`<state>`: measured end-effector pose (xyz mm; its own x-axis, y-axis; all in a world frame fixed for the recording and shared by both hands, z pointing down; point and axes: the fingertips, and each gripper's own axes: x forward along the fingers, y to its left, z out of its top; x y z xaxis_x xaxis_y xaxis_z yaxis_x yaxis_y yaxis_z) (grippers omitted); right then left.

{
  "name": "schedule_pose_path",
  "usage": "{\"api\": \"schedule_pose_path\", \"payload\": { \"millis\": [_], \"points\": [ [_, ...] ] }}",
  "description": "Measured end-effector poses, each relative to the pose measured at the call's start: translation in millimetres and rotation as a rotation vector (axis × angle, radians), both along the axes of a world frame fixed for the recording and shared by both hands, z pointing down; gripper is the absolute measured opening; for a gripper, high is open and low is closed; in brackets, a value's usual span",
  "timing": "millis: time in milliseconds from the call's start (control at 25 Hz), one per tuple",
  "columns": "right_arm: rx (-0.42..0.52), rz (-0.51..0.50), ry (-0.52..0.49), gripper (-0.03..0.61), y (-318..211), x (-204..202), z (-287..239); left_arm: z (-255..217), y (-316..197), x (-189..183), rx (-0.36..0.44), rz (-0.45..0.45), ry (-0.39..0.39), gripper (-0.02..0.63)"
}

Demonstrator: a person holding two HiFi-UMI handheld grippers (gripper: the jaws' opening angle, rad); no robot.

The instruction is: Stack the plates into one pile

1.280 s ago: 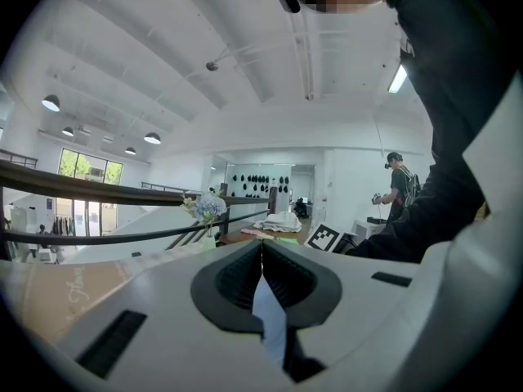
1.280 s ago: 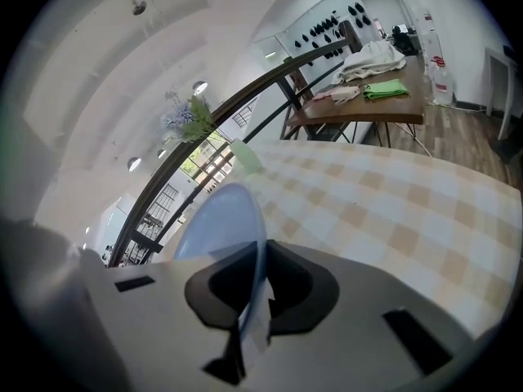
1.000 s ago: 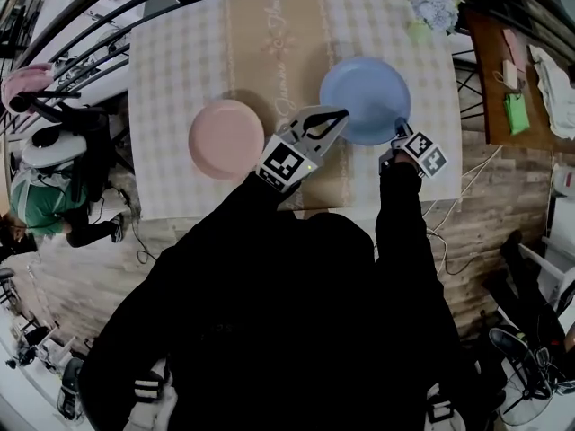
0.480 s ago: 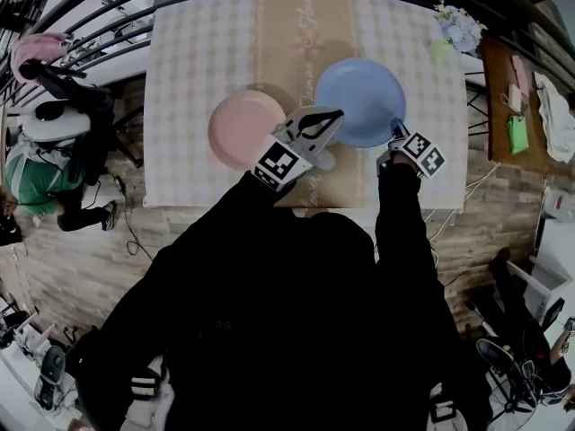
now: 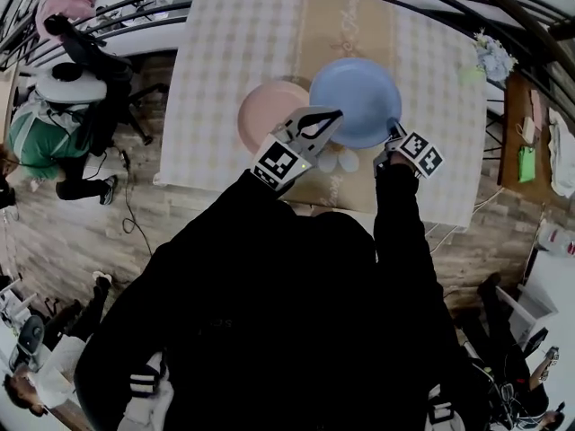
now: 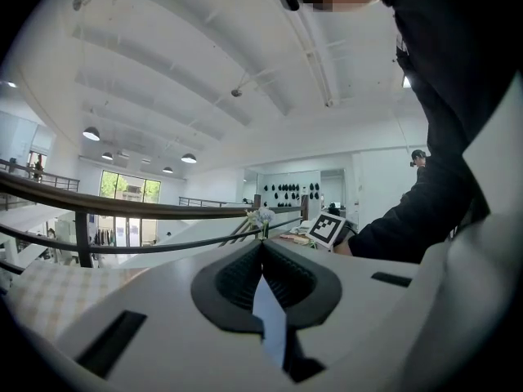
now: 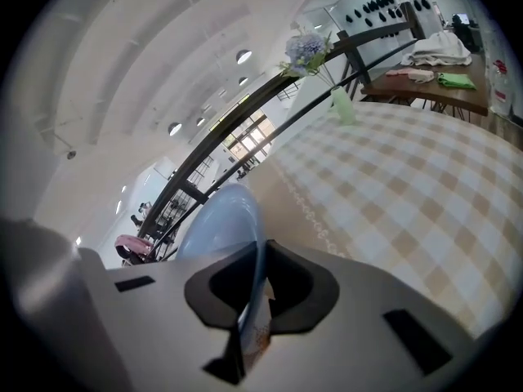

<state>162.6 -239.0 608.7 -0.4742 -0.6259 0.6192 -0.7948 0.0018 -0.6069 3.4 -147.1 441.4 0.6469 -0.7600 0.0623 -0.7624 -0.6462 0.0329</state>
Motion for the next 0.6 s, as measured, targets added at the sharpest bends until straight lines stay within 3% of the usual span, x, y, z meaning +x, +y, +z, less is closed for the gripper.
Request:
{"api": "schedule_pose_path", "payload": {
  "millis": [600],
  "points": [
    [-0.046,-0.143,-0.027,0.028,36.7,-113.8,20.8,7.3,38.9,-84.1,0.004,-0.118,-0.003,0.020]
  ]
}}
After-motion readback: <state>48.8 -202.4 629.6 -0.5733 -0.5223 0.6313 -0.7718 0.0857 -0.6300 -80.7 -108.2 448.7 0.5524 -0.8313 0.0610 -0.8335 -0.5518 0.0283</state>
